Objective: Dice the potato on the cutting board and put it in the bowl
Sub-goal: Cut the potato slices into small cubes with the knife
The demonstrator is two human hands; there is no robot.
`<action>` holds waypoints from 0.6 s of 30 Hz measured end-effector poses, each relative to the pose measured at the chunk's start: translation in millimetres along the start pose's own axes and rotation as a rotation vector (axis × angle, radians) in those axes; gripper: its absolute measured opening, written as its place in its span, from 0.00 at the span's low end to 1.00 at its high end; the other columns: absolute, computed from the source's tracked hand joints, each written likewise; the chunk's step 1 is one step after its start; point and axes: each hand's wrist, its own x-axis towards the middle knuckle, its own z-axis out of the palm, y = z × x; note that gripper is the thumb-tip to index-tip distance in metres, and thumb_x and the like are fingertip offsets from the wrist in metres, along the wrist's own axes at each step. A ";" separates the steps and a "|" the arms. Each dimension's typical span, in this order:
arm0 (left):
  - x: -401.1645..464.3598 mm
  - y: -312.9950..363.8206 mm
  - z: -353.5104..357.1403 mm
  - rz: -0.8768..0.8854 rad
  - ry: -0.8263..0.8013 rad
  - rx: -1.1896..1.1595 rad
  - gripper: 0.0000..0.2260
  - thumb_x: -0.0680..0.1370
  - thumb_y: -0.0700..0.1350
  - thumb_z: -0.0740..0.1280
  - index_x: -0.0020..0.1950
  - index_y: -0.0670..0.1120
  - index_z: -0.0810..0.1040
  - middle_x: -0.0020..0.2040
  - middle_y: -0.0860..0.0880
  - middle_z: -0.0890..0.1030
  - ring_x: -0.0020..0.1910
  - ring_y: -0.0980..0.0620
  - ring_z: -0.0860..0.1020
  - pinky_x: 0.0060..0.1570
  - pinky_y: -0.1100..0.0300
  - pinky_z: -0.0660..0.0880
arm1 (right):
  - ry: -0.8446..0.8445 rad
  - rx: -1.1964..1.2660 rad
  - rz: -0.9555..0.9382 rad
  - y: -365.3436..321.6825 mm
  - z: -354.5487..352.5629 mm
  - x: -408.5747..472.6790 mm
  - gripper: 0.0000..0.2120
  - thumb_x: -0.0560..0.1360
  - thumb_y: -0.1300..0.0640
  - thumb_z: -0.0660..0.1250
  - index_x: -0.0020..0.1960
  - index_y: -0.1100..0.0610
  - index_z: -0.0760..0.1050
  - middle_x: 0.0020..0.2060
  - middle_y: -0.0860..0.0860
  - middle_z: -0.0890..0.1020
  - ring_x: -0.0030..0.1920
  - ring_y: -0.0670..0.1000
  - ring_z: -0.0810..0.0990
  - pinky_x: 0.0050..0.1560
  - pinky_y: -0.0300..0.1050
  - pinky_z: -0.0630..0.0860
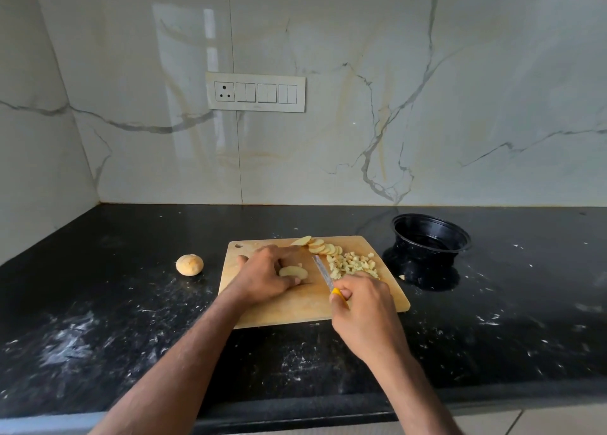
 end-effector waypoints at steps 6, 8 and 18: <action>0.4 0.1 -4.3 -0.013 0.037 -0.071 0.31 0.67 0.53 0.74 0.71 0.56 0.77 0.43 0.62 0.77 0.47 0.54 0.75 0.60 0.40 0.74 | -0.031 0.000 -0.034 -15.5 30.7 16.2 0.06 0.78 0.58 0.67 0.52 0.54 0.82 0.47 0.46 0.78 0.48 0.46 0.76 0.49 0.39 0.76; 0.0 -0.3 -3.6 -0.001 0.044 -0.062 0.30 0.67 0.53 0.73 0.70 0.60 0.77 0.43 0.64 0.76 0.45 0.57 0.74 0.60 0.42 0.74 | -0.037 -0.010 -0.050 -17.7 37.1 17.7 0.07 0.79 0.58 0.67 0.54 0.55 0.82 0.48 0.46 0.78 0.49 0.45 0.75 0.49 0.37 0.74; 5.6 -3.1 -0.8 0.049 -0.043 -0.018 0.16 0.74 0.52 0.72 0.60 0.66 0.82 0.46 0.61 0.69 0.52 0.55 0.71 0.64 0.39 0.65 | -0.106 -0.055 -0.045 -19.6 39.1 24.4 0.10 0.79 0.60 0.67 0.58 0.56 0.82 0.52 0.49 0.81 0.48 0.48 0.79 0.49 0.40 0.79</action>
